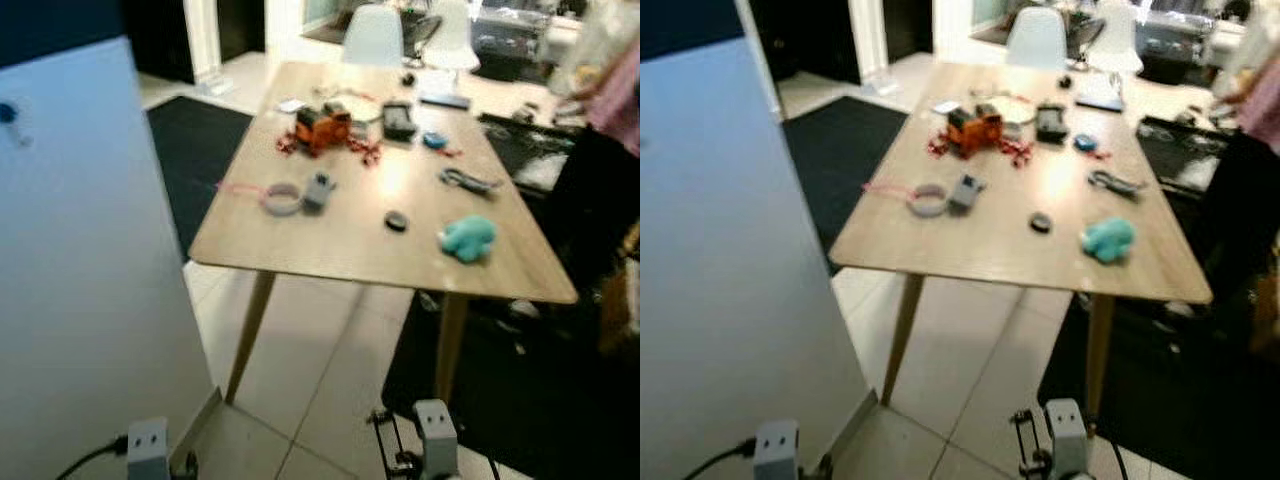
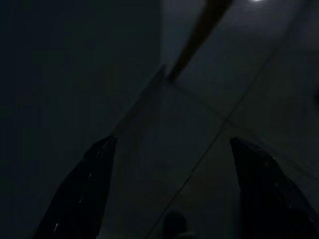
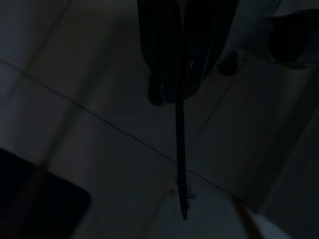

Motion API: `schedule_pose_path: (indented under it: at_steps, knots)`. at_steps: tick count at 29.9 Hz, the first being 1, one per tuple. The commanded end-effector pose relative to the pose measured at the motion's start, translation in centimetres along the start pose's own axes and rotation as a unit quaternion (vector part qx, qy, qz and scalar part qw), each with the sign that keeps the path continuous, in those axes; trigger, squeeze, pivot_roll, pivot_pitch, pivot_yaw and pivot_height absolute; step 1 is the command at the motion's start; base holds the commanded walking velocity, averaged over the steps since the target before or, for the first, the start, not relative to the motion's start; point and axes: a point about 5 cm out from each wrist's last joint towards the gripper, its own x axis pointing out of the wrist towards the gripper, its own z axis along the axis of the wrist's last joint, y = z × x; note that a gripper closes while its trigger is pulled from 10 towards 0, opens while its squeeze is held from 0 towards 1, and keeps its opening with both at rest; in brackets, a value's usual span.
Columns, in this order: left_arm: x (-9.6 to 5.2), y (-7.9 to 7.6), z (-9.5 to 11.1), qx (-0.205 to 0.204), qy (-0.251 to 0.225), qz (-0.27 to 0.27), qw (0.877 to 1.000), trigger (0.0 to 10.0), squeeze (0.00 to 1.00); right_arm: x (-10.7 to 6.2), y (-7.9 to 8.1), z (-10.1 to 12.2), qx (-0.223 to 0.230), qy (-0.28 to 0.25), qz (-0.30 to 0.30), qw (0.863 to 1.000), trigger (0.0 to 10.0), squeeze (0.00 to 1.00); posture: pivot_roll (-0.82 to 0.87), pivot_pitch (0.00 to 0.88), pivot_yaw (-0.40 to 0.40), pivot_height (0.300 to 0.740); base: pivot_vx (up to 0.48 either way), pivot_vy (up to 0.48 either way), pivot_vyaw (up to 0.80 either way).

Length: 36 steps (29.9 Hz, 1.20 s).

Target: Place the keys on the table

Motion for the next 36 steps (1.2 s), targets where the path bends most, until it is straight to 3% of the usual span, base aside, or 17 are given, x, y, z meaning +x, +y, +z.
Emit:
schedule_pose_path:
  at_steps: [1,11,36]
  knots:
    - [-0.43,-0.19,-0.81,0.000,0.008,-0.001,1.000,10.0,0.00,-0.04,0.12,-0.34,0.004,0.006,0.000,1.000,10.0,0.00,0.04,0.068,-0.042,0.740,0.000,0.000,-0.80]
    - [-0.48,-0.29,-0.85,0.000,0.007,-0.002,1.000,10.0,0.00,-0.06,0.04,-0.31,0.001,0.006,0.000,1.000,10.0,0.00,0.04,0.065,-0.044,0.740,0.000,0.000,-0.80]
    - [-0.61,-0.04,-1.00,-0.011,0.005,0.016,1.000,10.0,0.00,-0.07,-0.04,-0.17,-0.003,0.001,0.000,1.000,10.0,0.00,0.04,0.075,-0.054,0.740,0.000,0.000,0.00]
